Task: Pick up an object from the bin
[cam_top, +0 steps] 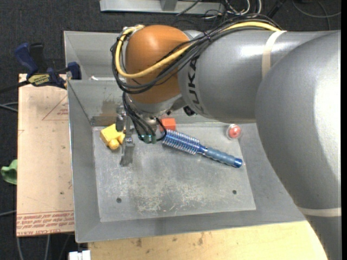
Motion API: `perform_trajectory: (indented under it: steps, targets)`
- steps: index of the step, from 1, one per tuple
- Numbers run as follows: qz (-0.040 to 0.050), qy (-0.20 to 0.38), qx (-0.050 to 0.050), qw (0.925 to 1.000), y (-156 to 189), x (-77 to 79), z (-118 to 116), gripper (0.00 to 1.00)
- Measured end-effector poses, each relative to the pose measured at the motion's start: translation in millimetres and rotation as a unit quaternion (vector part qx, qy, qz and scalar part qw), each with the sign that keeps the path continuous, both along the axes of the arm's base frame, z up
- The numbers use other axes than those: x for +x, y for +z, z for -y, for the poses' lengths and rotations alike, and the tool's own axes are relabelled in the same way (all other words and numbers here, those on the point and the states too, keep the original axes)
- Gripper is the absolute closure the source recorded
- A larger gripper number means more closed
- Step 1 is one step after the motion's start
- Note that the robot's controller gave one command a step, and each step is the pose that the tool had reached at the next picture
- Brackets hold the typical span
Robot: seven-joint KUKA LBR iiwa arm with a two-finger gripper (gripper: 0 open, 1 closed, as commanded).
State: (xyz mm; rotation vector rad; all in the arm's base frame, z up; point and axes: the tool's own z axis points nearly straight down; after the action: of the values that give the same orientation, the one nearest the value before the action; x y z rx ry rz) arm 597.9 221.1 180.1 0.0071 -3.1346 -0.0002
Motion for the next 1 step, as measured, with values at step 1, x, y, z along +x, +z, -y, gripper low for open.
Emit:
perform_trajectory:
  steps: [1]
  targets:
    - [0.0037, 0.003, 0.0, 1.0, -50.6, 39.2, 25.8, 0.0]
